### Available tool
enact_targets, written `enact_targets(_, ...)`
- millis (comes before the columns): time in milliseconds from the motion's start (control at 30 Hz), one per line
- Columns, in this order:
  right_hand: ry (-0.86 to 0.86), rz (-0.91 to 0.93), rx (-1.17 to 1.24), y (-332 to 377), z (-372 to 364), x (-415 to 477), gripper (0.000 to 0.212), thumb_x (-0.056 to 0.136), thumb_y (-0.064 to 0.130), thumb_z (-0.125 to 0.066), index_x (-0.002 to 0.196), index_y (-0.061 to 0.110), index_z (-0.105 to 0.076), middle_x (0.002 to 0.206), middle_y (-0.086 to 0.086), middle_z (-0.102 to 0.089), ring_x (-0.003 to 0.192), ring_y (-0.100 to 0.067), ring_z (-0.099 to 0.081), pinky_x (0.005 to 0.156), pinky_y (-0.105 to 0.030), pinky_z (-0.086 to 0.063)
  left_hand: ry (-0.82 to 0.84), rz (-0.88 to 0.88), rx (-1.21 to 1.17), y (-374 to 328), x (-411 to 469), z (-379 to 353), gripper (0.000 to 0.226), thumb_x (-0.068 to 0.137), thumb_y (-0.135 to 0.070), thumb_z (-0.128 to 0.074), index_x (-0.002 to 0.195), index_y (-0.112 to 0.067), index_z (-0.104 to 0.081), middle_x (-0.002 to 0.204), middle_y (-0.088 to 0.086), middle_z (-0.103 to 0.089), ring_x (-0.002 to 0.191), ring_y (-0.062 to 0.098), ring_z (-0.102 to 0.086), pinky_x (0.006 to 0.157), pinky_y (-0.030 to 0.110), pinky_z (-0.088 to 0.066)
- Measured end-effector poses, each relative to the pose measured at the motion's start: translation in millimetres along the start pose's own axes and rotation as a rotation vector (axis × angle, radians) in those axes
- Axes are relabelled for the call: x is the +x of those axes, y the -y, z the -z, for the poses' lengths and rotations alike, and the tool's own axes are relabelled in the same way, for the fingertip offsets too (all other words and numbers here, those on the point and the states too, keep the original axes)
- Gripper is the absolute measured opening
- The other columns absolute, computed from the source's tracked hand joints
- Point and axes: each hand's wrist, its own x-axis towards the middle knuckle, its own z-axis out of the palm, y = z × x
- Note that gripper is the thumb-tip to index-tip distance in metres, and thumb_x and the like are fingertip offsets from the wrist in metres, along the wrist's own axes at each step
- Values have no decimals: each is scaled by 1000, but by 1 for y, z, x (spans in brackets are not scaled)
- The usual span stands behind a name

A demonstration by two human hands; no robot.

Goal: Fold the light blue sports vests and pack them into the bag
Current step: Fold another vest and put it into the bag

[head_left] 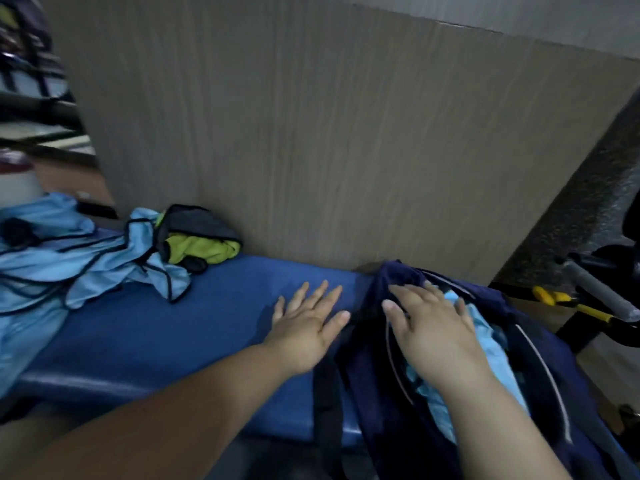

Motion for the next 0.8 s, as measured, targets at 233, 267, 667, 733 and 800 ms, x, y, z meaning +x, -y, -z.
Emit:
enact_targets(233, 282, 348, 154, 124, -59, 5, 48, 104, 47, -27, 147, 31, -39, 155, 7, -37, 149, -14, -18, 118, -39, -20, -33, 405, 62, 131, -55, 61, 62, 97, -64, -16, 154, -39, -11, 163, -12, 5, 149, 19, 14, 117, 54, 4)
enact_targets(267, 324, 371, 167, 143, -70, 9, 47, 105, 45, -28, 148, 31, -37, 156, 7, -36, 149, -14, -18, 117, -40, -21, -21, 438, 72, 147, -64, 70, 63, 97, -64, -16, 154, -37, -10, 163, -11, 6, 149, 20, 15, 117, 54, 4)
enact_targets(667, 364, 529, 249, 320, -129, 68, 54, 102, 27, -41, 153, 24, -22, 159, -1, -19, 142, -24, -24, 114, -42, -30, -90, 665, 45, 264, -103, 131, 70, 97, -59, -35, 155, -33, -4, 163, -5, 8, 148, 26, 15, 118, 57, -1)
enact_targets(733, 303, 482, 244, 334, -136, 78, 61, 99, 24, -45, 154, 23, -18, 161, -2, -14, 142, -27, -23, 112, -43, -31, -104, 635, 7, 269, -102, 131, 70, 97, -57, -37, 154, -33, -5, 163, -5, 5, 149, 26, 13, 118, 55, -3)
enact_targets(800, 243, 394, 211, 344, -142, 87, 68, 97, 24, -49, 155, 25, -13, 161, -3, -13, 140, -29, -23, 110, -42, -32, -121, 607, -14, 274, -101, 131, 70, 97, -55, -38, 154, -32, -5, 163, -5, 0, 149, 25, 10, 119, 54, -5)
